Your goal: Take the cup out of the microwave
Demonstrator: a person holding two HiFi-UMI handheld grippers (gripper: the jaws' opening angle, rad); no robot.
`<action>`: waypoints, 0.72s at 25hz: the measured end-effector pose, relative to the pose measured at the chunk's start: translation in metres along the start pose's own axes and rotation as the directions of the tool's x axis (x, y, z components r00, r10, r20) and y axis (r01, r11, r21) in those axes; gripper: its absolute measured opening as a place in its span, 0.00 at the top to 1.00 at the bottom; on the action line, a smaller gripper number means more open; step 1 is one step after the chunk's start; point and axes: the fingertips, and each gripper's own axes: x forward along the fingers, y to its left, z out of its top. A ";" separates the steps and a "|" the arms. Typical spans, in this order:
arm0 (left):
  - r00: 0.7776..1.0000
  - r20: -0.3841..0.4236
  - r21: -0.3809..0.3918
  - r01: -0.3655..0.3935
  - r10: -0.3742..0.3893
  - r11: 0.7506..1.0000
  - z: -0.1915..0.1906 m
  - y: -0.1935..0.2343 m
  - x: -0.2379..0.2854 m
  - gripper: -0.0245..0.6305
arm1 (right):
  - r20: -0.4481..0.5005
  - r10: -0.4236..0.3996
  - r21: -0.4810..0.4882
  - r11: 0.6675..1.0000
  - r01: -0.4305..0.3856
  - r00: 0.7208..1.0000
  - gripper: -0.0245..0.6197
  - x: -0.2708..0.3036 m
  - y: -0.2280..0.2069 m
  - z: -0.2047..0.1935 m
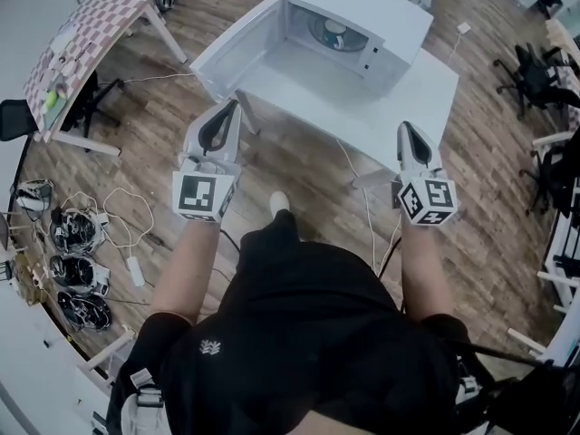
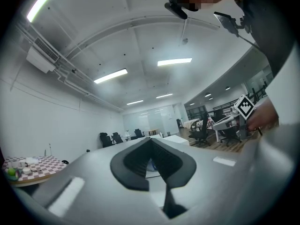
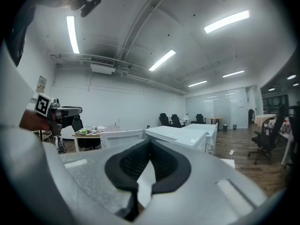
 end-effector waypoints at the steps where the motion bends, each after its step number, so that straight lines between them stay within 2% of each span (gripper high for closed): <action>1: 1.000 -0.001 -0.001 0.004 -0.004 1.000 -0.001 0.008 0.008 0.95 | -0.003 -0.003 -0.001 1.000 0.003 1.000 0.96 0.010 0.000 0.003; 11: 0.998 0.012 -0.030 0.057 -0.057 0.998 -0.020 0.085 0.101 0.95 | -0.027 -0.044 -0.008 0.999 0.044 0.999 0.96 0.120 0.000 0.021; 18: 0.993 0.041 -0.039 0.110 -0.109 0.993 -0.034 0.124 0.153 0.95 | -0.013 -0.077 -0.010 0.997 0.077 0.997 0.96 0.182 0.003 0.030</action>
